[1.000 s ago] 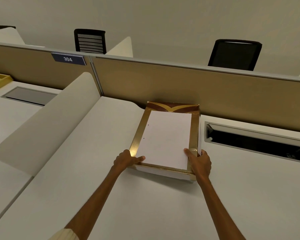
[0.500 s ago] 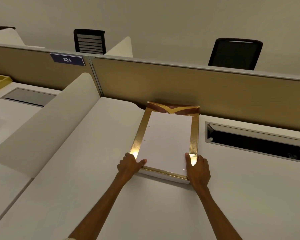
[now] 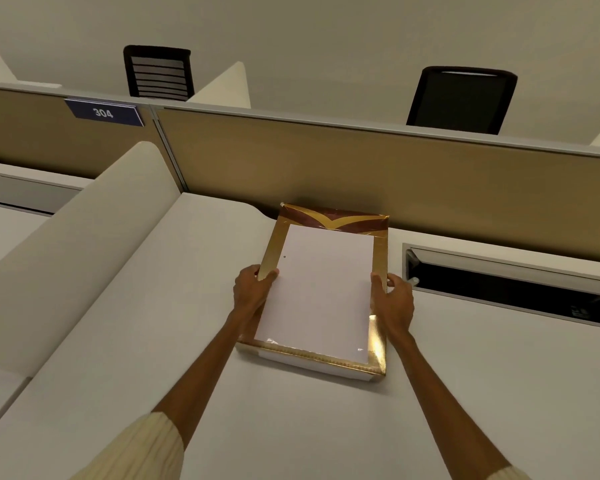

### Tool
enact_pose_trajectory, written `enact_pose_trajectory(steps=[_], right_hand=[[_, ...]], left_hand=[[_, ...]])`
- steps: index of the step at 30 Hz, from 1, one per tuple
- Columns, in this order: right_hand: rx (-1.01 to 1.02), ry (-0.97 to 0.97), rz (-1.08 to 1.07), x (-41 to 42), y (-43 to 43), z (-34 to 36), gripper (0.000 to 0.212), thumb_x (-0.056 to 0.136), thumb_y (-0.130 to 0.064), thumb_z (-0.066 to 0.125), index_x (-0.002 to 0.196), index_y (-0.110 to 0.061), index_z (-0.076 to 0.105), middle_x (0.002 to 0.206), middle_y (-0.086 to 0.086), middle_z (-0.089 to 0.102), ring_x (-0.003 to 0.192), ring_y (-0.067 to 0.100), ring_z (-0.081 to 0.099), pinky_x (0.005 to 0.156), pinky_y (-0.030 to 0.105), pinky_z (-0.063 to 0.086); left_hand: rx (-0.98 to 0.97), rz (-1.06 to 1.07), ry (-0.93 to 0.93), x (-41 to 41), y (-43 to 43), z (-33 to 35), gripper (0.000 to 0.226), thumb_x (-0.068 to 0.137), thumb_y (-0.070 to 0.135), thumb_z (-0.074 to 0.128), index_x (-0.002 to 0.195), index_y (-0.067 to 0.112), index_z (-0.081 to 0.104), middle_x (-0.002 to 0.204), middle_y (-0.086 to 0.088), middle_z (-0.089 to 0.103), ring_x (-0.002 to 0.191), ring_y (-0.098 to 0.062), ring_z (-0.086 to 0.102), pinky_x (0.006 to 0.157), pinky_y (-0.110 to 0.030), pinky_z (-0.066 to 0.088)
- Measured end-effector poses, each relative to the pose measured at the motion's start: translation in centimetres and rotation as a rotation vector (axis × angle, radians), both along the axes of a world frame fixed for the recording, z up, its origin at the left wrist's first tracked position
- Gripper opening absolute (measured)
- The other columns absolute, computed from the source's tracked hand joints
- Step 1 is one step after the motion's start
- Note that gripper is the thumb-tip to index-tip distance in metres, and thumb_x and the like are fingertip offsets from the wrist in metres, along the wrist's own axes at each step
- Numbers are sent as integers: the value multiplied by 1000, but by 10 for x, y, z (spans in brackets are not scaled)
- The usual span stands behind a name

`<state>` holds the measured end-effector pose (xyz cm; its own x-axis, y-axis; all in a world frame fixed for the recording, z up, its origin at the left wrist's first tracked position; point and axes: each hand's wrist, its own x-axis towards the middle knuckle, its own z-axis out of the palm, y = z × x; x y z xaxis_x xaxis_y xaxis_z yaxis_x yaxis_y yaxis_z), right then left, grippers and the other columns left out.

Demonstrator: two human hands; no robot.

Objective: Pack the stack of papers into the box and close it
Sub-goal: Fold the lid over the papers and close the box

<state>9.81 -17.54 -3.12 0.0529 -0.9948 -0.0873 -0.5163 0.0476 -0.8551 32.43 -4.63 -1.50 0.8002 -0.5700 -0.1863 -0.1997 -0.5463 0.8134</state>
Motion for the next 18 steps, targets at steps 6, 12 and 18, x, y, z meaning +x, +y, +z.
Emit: enact_pose_trajectory(steps=[6, 12, 18], right_hand=[[6, -157, -103, 29, -51, 10, 39, 92, -39, 59, 105, -4, 70, 103, 14, 73, 87, 20, 64, 80, 33, 51], [54, -123, -209, 44, -88, 9, 32, 92, -26, 61, 109, -1, 72, 106, 16, 74, 98, 32, 69, 85, 42, 58], [90, -40, -304, 48, -100, 5, 27, 90, -23, 63, 102, -1, 73, 101, 17, 73, 94, 34, 69, 74, 35, 52]], left_hand=[[-106, 174, 9, 20, -46, 2, 33, 91, 35, 61, 100, 5, 73, 87, -6, 71, 78, -24, 68, 63, -18, 48], [-59, 270, 44, 40, -82, 0, 37, 90, 33, 64, 108, 1, 70, 106, -15, 73, 91, -31, 70, 86, -35, 55], [-62, 294, 68, 52, -88, -11, 37, 87, 34, 68, 103, 2, 72, 103, -16, 73, 91, -32, 70, 86, -39, 56]])
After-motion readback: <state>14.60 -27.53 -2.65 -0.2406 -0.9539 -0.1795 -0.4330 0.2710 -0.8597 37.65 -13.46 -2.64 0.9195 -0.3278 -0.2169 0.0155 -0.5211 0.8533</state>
